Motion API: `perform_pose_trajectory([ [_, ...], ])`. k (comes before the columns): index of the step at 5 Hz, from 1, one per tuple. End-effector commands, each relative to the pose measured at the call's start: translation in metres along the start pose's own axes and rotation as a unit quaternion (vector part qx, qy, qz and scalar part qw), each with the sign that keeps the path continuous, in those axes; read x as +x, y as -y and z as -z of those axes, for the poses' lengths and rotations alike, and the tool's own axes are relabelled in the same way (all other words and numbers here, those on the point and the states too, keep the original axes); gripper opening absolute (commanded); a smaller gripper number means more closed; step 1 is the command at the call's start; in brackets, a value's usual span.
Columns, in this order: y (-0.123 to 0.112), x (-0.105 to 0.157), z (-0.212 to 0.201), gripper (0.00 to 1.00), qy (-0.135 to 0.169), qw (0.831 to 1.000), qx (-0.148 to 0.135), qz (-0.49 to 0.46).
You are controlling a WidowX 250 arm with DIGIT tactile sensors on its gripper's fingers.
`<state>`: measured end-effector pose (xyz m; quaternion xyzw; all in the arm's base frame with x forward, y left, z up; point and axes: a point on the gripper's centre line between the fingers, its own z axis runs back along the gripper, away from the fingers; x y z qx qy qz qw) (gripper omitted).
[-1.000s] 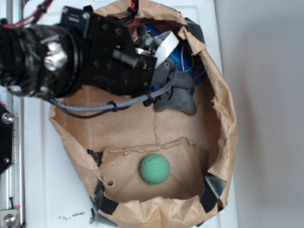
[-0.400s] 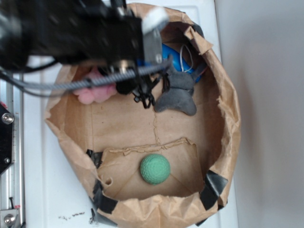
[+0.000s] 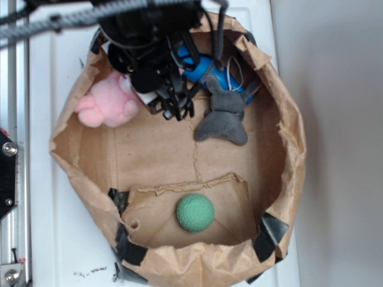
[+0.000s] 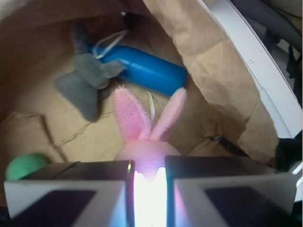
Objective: Grab the pink bunny.
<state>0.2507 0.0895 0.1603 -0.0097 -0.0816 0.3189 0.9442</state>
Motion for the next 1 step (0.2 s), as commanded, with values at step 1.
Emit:
perform_pose_trajectory([
  [1, -0.0078, 0.0099, -0.028, 0.0, -0.011, 0.999, -0.028, 0.029],
])
